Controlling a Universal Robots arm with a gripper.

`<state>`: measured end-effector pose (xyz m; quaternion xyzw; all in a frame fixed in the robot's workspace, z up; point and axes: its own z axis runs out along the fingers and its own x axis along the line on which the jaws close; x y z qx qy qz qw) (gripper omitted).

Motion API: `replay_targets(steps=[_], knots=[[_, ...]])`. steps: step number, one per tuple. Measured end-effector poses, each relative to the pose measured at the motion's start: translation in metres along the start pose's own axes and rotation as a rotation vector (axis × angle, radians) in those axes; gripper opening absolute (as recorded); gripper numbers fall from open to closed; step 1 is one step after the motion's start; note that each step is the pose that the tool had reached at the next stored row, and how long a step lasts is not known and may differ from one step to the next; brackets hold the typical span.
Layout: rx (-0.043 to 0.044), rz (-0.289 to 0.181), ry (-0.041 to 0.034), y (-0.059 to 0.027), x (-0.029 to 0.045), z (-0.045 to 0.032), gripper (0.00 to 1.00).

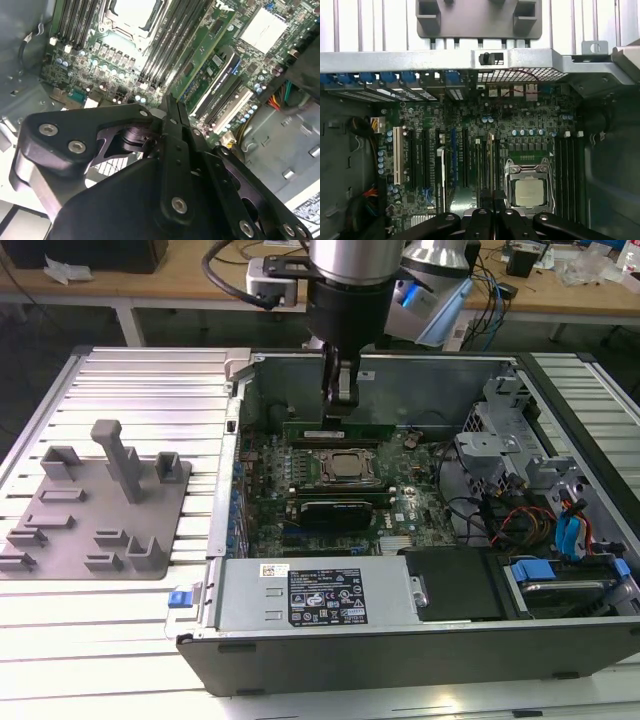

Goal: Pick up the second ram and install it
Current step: 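Pick up the second ram and move it above second insertion slot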

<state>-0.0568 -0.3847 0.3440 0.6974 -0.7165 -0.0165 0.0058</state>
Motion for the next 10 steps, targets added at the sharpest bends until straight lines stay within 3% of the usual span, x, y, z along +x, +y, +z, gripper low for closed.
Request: replay_targets(steps=[10], knots=[[0.0000,0.000,-0.0001,-0.0016,-0.0010,0.0328,0.09]])
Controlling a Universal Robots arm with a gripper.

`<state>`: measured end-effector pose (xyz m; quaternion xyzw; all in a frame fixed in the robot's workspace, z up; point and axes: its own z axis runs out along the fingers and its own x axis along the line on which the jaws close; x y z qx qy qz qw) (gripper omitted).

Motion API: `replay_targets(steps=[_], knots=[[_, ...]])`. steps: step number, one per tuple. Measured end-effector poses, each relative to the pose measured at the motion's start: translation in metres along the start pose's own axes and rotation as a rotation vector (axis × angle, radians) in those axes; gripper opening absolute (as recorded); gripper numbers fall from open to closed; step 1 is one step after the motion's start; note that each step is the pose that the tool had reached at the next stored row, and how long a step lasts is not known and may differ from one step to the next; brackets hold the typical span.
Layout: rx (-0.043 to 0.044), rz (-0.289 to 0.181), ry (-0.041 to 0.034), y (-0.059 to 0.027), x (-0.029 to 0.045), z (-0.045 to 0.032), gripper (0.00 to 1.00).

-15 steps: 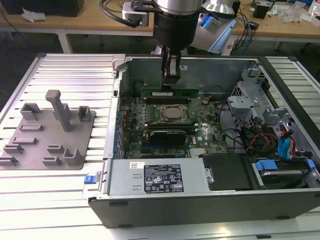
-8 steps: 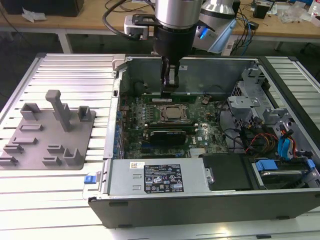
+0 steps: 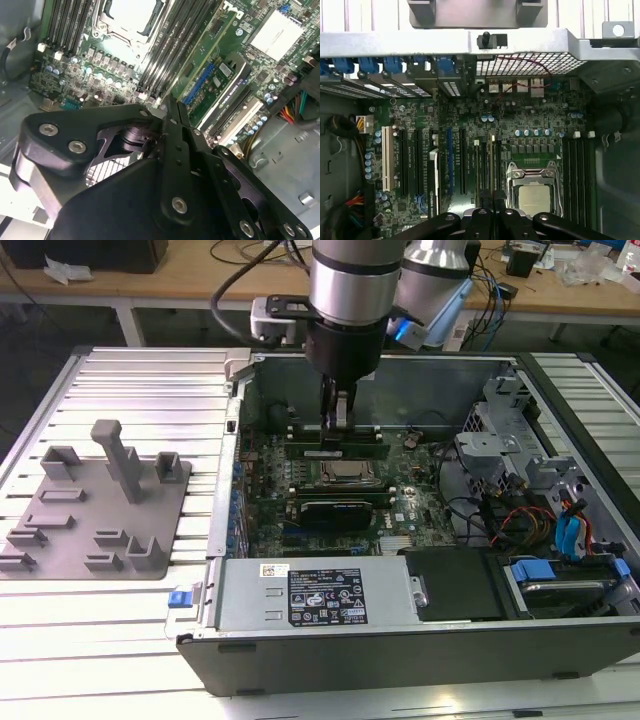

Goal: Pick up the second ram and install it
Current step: 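Pick up the second ram and move it above second insertion slot, then insert the second ram into the second slot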

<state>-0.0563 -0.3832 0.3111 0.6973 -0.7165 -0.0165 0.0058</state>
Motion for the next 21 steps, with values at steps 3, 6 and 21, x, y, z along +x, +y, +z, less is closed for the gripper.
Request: replay_targets(steps=[3,6,21], knots=[[0.0000,0.000,0.0001,-0.0003,-0.0003,0.0057,0.09],[0.0000,0.000,0.0001,-0.0044,-0.0018,0.0120,0.09],[0.0000,0.000,0.0000,-0.0064,-0.0024,0.0141,0.09]])
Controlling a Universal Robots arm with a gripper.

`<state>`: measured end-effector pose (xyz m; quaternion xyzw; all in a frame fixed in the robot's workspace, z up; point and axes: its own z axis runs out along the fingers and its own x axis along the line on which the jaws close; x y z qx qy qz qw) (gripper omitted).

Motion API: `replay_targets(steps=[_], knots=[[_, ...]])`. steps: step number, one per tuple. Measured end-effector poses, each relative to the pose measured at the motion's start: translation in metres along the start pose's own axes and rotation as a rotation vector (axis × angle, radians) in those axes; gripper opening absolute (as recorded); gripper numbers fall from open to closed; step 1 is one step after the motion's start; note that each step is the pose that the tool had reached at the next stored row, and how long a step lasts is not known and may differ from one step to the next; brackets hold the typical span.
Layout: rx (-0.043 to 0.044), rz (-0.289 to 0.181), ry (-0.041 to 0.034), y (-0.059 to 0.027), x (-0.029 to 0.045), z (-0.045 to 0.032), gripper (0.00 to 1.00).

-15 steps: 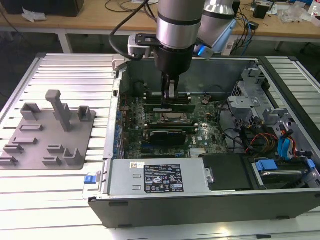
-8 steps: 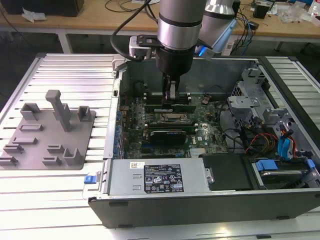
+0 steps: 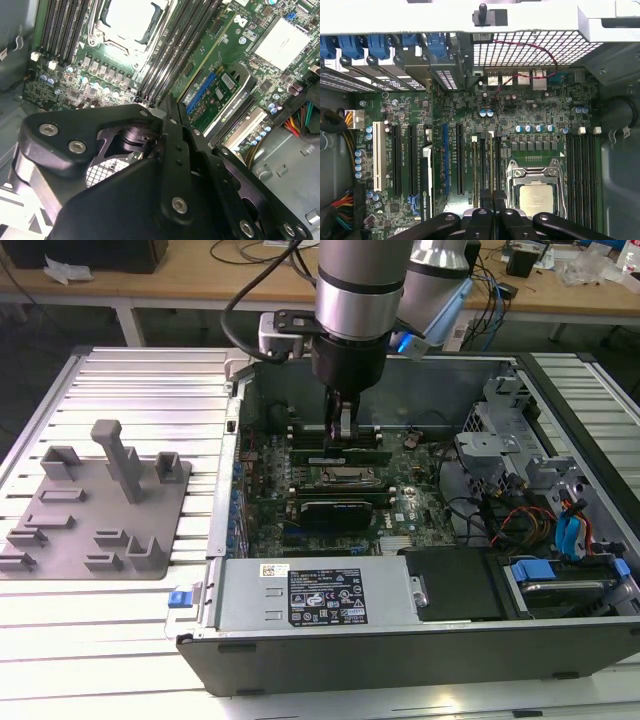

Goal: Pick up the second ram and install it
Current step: 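Insert the second ram into the second slot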

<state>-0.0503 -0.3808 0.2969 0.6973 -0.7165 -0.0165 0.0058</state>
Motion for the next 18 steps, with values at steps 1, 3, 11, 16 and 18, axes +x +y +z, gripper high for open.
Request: replay_targets(steps=[1,3,11,16,18], knots=[[0.0000,0.000,-0.0002,0.0000,0.0000,0.0000,0.09],[0.0000,0.000,0.0005,-0.0001,-0.0001,0.0020,0.09],[0.0002,0.000,0.0005,-0.0080,0.0001,0.0248,0.09],[0.0003,0.000,0.0008,-0.0090,0.0002,0.0351,0.09],[0.0003,0.000,0.0009,-0.0090,0.0002,0.0352,0.09]])
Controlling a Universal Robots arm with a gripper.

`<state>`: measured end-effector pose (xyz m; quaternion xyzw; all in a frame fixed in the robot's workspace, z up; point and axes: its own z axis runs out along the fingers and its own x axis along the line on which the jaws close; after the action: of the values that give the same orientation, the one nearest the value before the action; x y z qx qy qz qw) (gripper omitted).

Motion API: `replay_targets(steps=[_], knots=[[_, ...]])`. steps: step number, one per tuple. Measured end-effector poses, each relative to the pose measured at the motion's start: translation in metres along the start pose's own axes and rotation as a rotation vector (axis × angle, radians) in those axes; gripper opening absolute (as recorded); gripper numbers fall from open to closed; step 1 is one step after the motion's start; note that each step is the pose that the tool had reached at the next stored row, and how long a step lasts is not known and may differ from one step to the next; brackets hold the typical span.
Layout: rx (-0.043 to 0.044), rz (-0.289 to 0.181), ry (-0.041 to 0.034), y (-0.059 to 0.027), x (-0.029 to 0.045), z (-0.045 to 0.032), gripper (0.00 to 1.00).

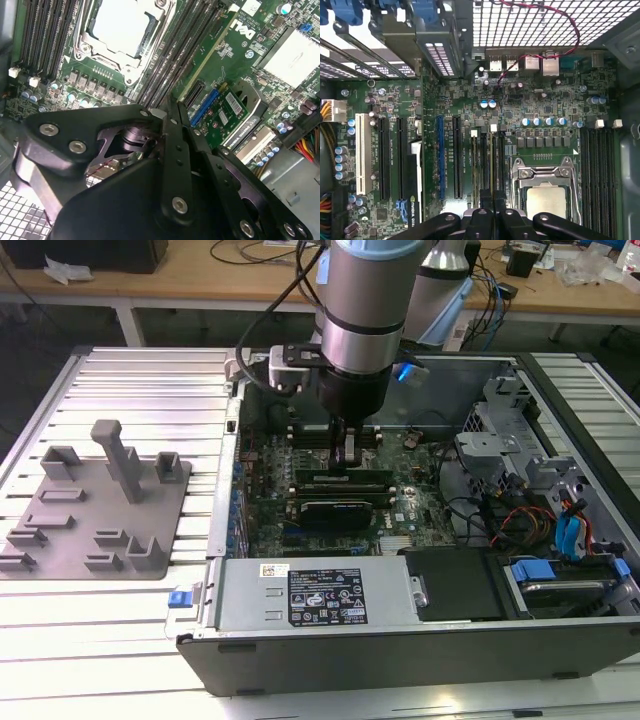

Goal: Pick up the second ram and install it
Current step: 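Insert the second ram into the second slot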

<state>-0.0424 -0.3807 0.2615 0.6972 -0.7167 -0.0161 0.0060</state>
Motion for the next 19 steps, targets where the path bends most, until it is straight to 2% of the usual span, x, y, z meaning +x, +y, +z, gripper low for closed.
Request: replay_targets(steps=[9,12,19], knots=[[0.0006,0.000,0.0000,-0.0018,0.0000,0.0083,0.09],[0.0060,0.000,-0.0002,-0.0020,-0.0003,0.0134,0.09],[0.0103,0.000,-0.0072,-0.0020,-0.0017,0.0168,0.09]])
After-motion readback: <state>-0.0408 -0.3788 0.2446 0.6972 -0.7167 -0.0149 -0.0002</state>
